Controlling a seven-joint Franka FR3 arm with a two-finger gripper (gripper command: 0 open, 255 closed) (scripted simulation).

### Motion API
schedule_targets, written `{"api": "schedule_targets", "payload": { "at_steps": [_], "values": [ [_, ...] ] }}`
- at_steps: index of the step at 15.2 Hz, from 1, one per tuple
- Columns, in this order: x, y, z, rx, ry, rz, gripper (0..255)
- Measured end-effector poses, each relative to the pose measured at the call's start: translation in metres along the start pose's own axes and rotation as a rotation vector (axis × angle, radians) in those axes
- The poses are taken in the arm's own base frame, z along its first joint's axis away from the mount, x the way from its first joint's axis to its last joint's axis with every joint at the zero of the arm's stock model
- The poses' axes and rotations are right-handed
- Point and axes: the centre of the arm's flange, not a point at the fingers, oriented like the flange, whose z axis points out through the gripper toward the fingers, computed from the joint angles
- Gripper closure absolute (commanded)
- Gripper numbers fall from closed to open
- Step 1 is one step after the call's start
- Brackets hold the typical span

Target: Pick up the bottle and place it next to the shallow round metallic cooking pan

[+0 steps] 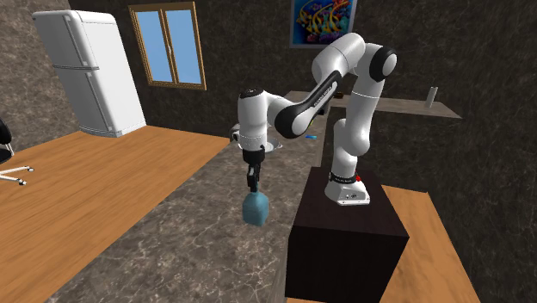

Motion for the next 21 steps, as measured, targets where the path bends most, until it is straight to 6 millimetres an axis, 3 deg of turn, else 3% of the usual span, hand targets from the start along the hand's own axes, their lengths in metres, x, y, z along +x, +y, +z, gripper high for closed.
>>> {"api": "schedule_targets", "payload": {
  "at_steps": [5, 21],
  "values": [
    [0.000, 0.000, -0.006, 0.000, 0.000, 0.000, 255],
    [0.001, 0.003, -0.090, 0.000, 0.000, 0.000, 255]
  ]
}}
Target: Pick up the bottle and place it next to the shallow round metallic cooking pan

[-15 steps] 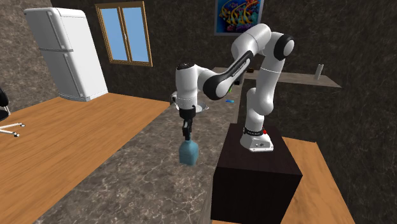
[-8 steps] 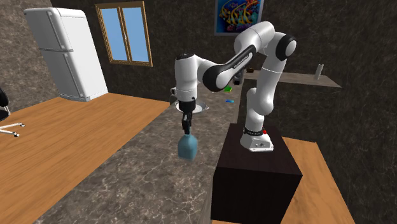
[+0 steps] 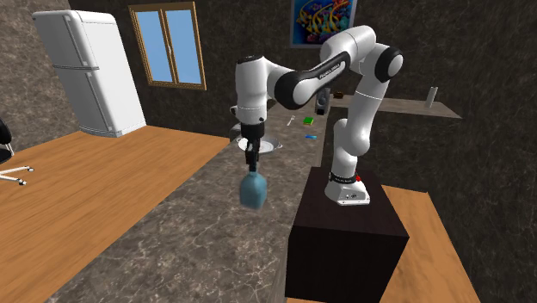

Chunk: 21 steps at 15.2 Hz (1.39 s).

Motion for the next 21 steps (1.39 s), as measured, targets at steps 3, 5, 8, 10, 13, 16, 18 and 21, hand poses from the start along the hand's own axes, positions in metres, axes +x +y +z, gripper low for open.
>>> {"api": "schedule_targets", "payload": {
  "at_steps": [3, 5, 8, 10, 13, 16, 18, 21],
  "values": [
    [0.000, 0.001, -0.015, 0.000, 0.000, 0.000, 255],
    [-0.001, 0.004, -0.026, 0.000, 0.000, 0.000, 255],
    [0.000, 0.003, -0.042, 0.000, 0.000, 0.000, 255],
    [0.000, 0.003, -0.053, 0.000, 0.000, 0.000, 255],
    [0.000, 0.003, -0.068, 0.000, 0.000, 0.000, 255],
    [0.001, 0.004, -0.084, 0.000, 0.000, 0.000, 255],
    [0.001, 0.005, -0.095, 0.000, 0.000, 0.000, 255],
    [0.001, 0.006, -0.110, 0.000, 0.000, 0.000, 255]
  ]
}}
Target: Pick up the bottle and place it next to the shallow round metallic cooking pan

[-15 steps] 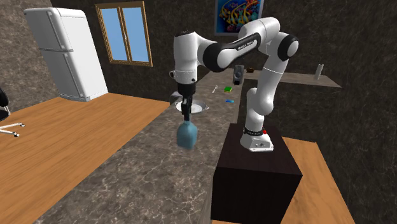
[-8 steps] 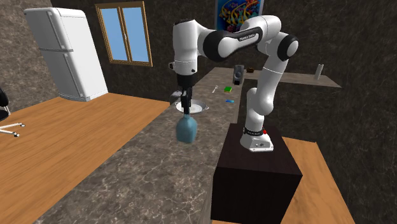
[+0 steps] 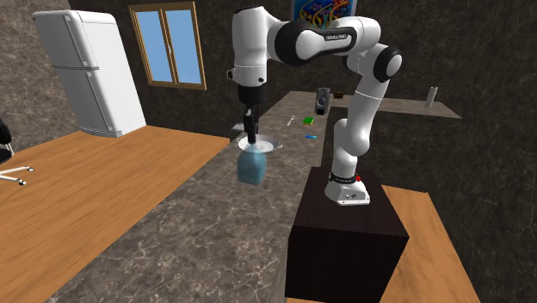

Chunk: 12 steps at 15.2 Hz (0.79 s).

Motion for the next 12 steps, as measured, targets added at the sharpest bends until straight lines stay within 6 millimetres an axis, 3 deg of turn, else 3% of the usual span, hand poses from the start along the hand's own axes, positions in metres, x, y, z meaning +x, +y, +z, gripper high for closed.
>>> {"api": "schedule_targets", "payload": {
  "at_steps": [12],
  "values": [
    [0.001, 0.004, -0.063, 0.000, 0.000, 0.000, 255]
  ]
}}
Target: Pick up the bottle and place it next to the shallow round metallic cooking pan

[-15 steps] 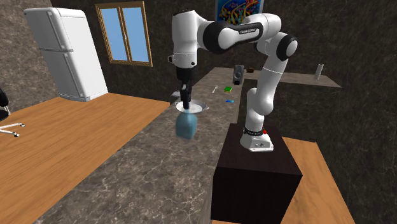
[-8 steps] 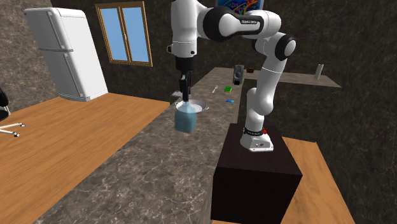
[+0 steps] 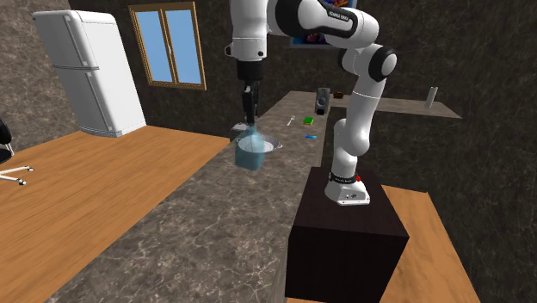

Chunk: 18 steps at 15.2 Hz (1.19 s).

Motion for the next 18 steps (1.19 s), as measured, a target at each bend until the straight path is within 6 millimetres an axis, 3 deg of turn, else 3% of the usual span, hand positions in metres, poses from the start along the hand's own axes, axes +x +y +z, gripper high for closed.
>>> {"api": "schedule_targets", "payload": {
  "at_steps": [6, 7, 18],
  "values": [
    [0.000, 0.000, -0.030, 0.000, 0.000, 0.000, 255],
    [-0.001, 0.007, -0.031, 0.000, 0.000, 0.001, 255],
    [-0.044, 0.136, -0.027, -0.001, 0.000, 0.002, 255]
  ]
}}
